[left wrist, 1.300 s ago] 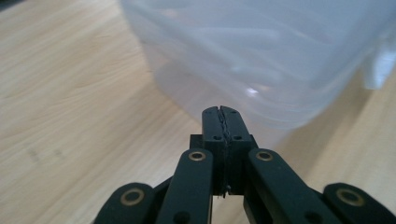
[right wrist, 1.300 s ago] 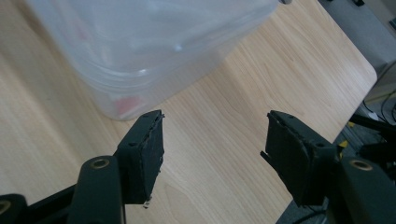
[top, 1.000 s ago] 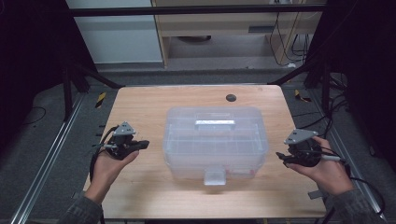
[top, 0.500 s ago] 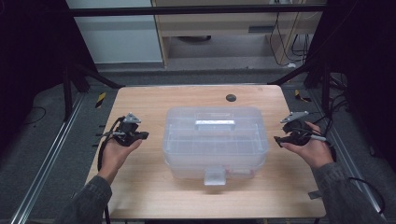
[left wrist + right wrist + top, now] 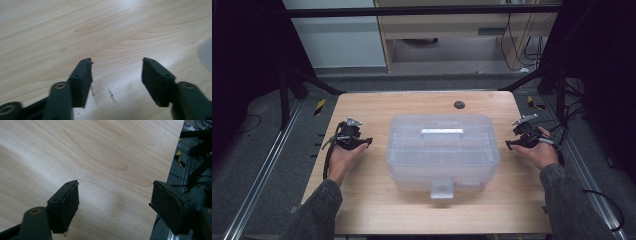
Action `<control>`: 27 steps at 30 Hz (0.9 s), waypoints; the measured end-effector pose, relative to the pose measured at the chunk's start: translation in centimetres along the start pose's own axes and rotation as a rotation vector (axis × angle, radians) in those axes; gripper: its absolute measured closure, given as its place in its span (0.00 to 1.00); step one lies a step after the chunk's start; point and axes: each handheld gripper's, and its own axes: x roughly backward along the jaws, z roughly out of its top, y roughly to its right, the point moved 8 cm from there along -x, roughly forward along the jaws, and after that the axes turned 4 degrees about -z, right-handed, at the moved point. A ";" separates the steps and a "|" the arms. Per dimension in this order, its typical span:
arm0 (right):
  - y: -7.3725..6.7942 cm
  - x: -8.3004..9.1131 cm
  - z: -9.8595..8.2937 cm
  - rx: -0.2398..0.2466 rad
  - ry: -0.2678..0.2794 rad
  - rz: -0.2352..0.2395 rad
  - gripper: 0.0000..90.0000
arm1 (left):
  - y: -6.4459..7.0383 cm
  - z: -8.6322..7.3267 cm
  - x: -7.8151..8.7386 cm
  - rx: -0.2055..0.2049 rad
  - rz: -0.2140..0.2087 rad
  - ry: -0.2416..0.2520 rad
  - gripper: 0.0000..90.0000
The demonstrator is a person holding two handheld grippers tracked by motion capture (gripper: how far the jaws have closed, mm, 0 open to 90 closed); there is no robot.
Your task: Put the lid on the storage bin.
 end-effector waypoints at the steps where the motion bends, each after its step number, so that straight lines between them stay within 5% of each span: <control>1: 0.0 0.0 0.0 0.000 0.000 0.000 0.23 | -0.2 -0.1 -0.3 0.017 0.009 0.003 0.37; 4: 0.1 -1.1 0.1 -0.077 0.009 0.010 0.18 | -0.7 -0.9 -1.6 0.069 -0.005 -0.014 0.22; 10: -0.2 -2.3 0.5 -0.165 0.032 0.036 0.15 | -1.0 -1.9 -2.8 0.062 -0.001 -0.024 0.14; 17: -0.7 -3.3 0.0 -0.208 0.029 0.061 0.14 | -1.0 -2.4 -3.2 0.051 0.001 0.009 0.09; 27: -1.3 -3.7 -0.2 -0.274 0.097 0.086 0.11 | -1.0 -2.5 -3.4 0.049 0.008 0.050 0.05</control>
